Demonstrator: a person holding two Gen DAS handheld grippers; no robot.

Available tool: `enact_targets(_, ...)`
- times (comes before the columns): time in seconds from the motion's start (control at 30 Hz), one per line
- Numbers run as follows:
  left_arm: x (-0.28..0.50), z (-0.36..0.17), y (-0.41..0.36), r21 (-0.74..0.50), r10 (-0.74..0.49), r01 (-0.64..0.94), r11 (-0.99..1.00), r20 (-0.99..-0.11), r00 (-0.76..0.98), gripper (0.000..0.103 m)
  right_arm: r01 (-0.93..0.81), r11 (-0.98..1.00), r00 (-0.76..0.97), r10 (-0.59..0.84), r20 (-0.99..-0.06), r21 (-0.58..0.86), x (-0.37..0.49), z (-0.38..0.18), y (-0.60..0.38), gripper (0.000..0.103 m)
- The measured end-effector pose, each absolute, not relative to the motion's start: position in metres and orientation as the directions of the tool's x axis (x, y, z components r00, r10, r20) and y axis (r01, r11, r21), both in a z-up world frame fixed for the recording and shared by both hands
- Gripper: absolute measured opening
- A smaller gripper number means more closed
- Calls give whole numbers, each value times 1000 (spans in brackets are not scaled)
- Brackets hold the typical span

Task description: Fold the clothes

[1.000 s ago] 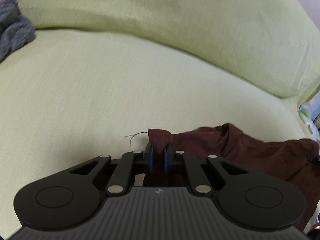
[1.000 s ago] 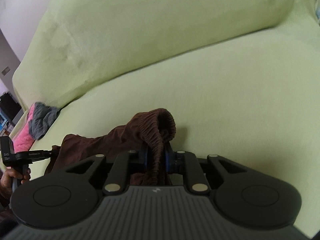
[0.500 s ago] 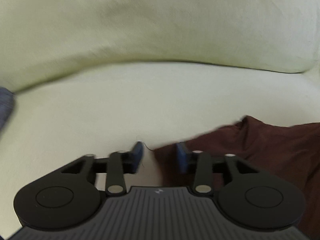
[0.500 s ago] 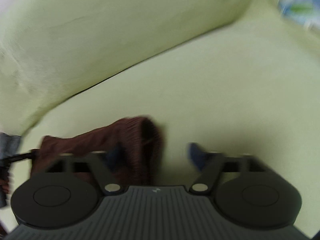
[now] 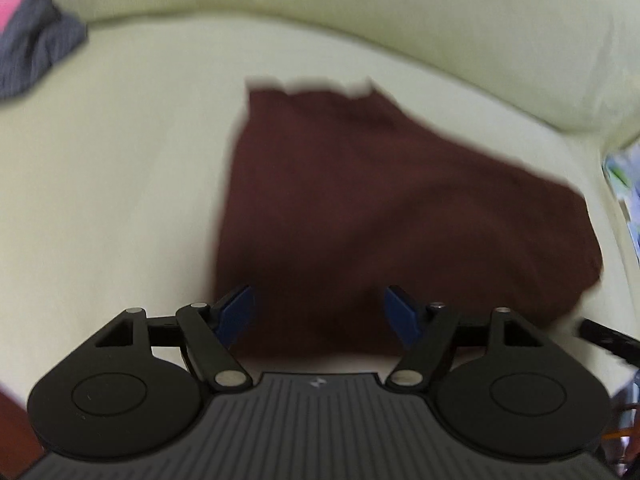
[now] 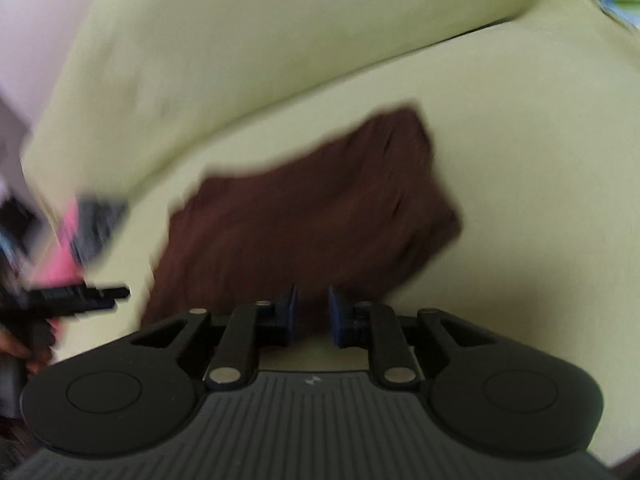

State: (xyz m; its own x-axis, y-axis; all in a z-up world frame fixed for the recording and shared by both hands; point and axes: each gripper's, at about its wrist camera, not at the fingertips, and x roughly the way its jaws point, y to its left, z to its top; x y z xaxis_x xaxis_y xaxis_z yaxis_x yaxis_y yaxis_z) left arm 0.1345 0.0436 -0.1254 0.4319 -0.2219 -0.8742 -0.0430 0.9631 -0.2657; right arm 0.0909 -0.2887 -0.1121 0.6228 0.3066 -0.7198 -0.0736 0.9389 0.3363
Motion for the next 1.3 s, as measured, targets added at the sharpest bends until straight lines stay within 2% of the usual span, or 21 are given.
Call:
enact_targets(0.1,125,-134,24,-263,-216,-56,963,-881,421,73,-236,962,651,263,-712,140,83,-108,-253,18)
enact_targets(0.2,125,-133,10,-314,-266,-44,949,-865,426,74,-363,932,671,266,-692,7,87,-99,-237,20)
enact_targets(0.33,133,-128,5,-247,-198,-57,967,-879,434,74,-335,922,618,370,-694,193,113,-96,-243,19)
enact_targets(0.4,135,-127,-2,-209,-177,-29,978,-887,426,74,-367,926,648,319,-691,83,110,-100,-237,21)
enact_targets(0.5,143,-126,-9,-133,-123,9,991,-893,432,74,-478,871,671,277,-688,-115,106,-109,-223,33)
enact_targets(0.53,145,-127,-13,-92,-92,21,996,-896,435,74,-523,836,664,278,-694,-166,106,-112,-217,33)
enact_targets(0.63,143,-125,-12,-84,-86,24,996,-899,430,74,-626,721,651,273,-708,-298,104,-119,-204,32)
enact_targets(0.77,147,-128,-13,-85,-92,36,996,-904,418,74,-702,600,633,281,-722,-383,101,-124,-197,29)
enact_targets(0.87,147,-129,-10,-94,-98,32,995,-907,410,74,-724,567,620,288,-730,-392,102,-128,-199,16)
enact_targets(0.9,148,-129,-9,-96,-100,30,995,-907,409,74,-731,557,616,290,-732,-394,102,-129,-199,4)
enact_targets(0.93,147,-129,-7,-103,-105,26,994,-908,406,74,-737,547,612,292,-735,-396,102,-131,-200,1)
enact_targets(1.23,136,-130,10,-91,-86,7,996,-908,411,74,-756,581,582,386,-716,-301,86,-113,-217,0)
enact_targets(1.3,133,-133,17,-84,-72,-12,996,-911,405,74,-758,582,568,367,-737,-294,81,-119,-221,0)
